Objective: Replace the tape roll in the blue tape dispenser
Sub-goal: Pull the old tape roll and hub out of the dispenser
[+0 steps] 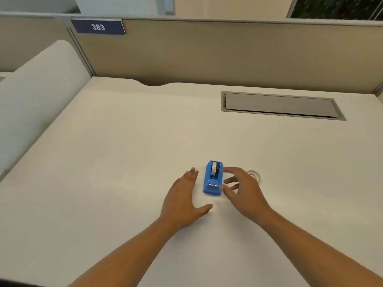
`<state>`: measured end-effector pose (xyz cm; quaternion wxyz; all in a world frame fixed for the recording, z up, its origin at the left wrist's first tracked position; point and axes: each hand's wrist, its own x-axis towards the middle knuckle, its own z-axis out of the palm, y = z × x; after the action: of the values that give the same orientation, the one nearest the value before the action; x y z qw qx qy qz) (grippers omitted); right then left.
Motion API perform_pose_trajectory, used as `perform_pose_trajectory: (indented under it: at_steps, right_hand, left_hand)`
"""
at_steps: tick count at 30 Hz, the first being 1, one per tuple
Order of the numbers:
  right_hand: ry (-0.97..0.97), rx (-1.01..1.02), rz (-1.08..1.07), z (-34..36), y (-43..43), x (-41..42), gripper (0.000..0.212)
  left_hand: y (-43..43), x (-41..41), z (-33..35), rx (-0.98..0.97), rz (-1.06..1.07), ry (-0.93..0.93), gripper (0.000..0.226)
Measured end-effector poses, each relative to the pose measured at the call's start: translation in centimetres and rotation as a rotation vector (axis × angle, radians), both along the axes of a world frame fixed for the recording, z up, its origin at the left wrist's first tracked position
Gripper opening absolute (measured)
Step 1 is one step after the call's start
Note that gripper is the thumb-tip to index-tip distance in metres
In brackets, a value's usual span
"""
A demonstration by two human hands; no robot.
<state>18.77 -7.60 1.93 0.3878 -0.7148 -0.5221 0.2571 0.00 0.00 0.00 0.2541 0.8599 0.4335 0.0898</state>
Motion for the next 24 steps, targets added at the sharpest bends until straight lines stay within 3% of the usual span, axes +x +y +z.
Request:
perform_pose_trajectory:
  at_steps: [5,10,16,24]
  right_hand:
    - [-0.121,-0.120,0.023,0.8,3.7,0.8,0.049]
    - [-0.185,-0.203,0.068,0.4,5.0,1.1,0.046]
    - [-0.162,-0.213,0.105,-0.3,4.0,0.5,0.042]
    - [-0.282,-0.200,0.212,-0.3,3.3,0.1,0.047]
  left_hand:
    - [3.2,3.9,1.3,-0.259,-0.017,-0.174,0.118]
    - [4.3,4.8,-0.2,-0.396,-0.089,-0.246,0.118]
    - [2.9,2.7,-1.9,-0.370,-0.032,-0.346,0.108]
    - [1.8,1.2,-2.7,-0.255,-0.047,-0.347,0.098]
